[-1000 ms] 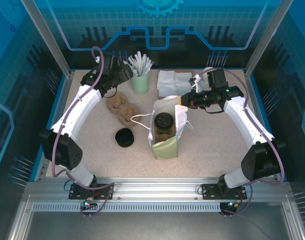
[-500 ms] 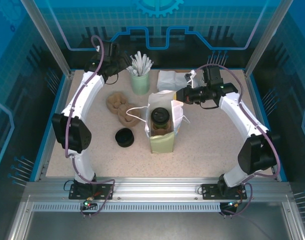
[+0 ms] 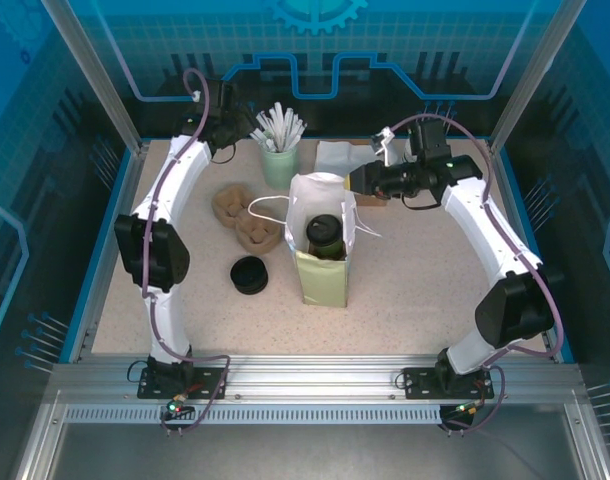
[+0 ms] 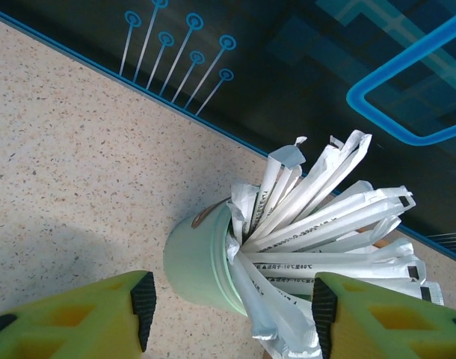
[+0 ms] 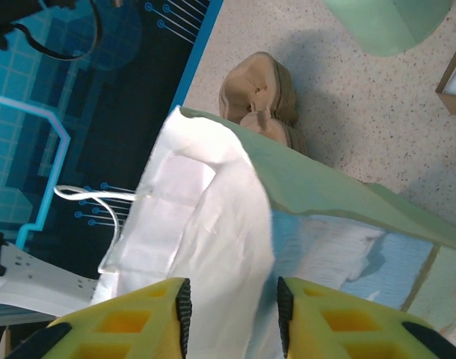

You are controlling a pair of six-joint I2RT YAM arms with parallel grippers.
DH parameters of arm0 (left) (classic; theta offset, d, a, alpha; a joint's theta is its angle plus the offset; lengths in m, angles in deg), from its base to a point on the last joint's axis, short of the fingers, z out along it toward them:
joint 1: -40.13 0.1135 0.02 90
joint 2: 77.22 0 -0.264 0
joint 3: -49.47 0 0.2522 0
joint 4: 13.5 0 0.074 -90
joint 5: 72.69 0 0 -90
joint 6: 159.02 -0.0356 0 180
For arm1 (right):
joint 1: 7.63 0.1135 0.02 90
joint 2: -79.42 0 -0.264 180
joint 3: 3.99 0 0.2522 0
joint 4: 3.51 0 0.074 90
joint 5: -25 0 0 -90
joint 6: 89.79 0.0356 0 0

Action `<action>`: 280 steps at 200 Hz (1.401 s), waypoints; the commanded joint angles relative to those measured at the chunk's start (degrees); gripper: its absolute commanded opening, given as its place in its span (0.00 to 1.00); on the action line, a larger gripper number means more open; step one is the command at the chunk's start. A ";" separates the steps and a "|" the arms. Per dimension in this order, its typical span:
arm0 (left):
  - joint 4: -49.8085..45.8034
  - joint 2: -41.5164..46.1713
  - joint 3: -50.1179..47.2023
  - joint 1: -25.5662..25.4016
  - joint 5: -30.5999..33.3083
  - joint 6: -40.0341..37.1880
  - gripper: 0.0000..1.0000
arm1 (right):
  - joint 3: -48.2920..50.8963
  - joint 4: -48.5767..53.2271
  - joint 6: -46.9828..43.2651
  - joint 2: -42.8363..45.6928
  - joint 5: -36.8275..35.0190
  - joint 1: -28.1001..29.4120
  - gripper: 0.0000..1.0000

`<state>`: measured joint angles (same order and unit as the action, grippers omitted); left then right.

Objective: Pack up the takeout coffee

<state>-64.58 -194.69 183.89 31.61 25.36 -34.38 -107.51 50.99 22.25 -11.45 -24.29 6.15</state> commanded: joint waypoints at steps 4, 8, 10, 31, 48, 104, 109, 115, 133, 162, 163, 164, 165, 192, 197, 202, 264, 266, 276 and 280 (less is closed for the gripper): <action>-1.89 -1.68 2.62 0.60 -1.57 1.14 0.59 | -2.96 4.76 -2.48 1.10 -0.10 -1.29 0.41; -1.98 -1.93 2.72 0.60 -1.63 1.14 0.58 | -3.15 5.01 -2.60 1.36 -0.17 -1.50 0.42; -2.04 -2.03 2.73 0.60 -1.64 1.23 0.58 | -3.21 5.16 -2.68 1.54 -0.23 -1.66 0.42; -2.61 -3.08 3.21 0.60 -2.13 1.14 0.56 | -4.34 6.67 -3.32 2.74 -0.20 -3.14 0.45; -2.60 -3.76 3.62 0.60 -2.89 0.99 0.53 | -5.24 8.01 -3.67 3.62 -0.14 -4.56 0.47; -2.93 -6.01 4.96 0.60 -4.80 0.75 0.46 | -8.06 10.69 -4.11 5.08 0.80 -8.03 0.47; -2.95 -6.29 5.23 0.64 -4.84 0.70 0.45 | -8.07 10.69 -4.05 5.17 0.93 -8.24 0.47; -3.06 -6.61 5.67 0.60 -4.97 0.58 0.44 | -8.07 10.73 -4.04 5.18 1.07 -8.34 0.47; -3.54 -8.09 7.66 0.61 -5.06 -0.06 0.43 | -8.07 10.68 -4.07 5.18 1.34 -8.66 0.47; -4.40 -10.73 11.08 0.61 -5.98 -0.42 0.36 | -7.47 11.13 -3.94 5.60 1.36 -8.79 0.47; -4.46 -10.79 11.17 0.61 -5.96 -0.43 0.36 | -7.46 11.13 -3.94 5.61 1.38 -8.82 0.47; -4.49 -10.82 11.26 0.61 -5.95 -0.44 0.36 | -7.37 11.13 -3.94 5.66 1.38 -8.84 0.47; -4.54 -10.92 11.31 0.65 -5.95 -0.44 0.35 | -7.32 11.13 -3.94 5.68 1.39 -8.89 0.47; -4.44 -11.54 12.14 0.53 -5.79 -0.60 0.35 | -6.09 11.13 -4.05 6.73 1.34 -9.10 0.47; -4.43 -11.58 12.14 0.60 -5.65 -0.68 0.35 | -5.85 11.21 -4.03 6.86 1.35 -9.15 0.47; -4.49 -11.64 12.15 0.59 -5.53 -0.77 0.35 | -5.64 11.16 -3.95 7.04 1.31 -9.19 0.47; -4.86 -12.26 12.14 0.60 -5.56 -2.39 0.23 | -0.77 10.07 -3.82 10.56 1.74 -9.30 0.47; -4.93 -12.23 12.14 0.60 -5.48 -2.56 0.22 | -0.66 10.07 -3.80 10.72 1.74 -9.32 0.47; -4.95 -12.26 12.12 0.60 -5.27 -3.12 0.19 | 0.52 10.16 -3.97 11.43 1.77 -9.43 0.47; -4.91 -12.23 12.13 0.60 -5.10 -3.30 0.18 | 0.80 10.16 -4.02 11.69 1.77 -9.44 0.47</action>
<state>-68.05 -205.97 193.73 31.72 20.81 -35.74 -108.76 60.78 19.19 -2.21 -23.99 -2.44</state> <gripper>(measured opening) 0.205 0.474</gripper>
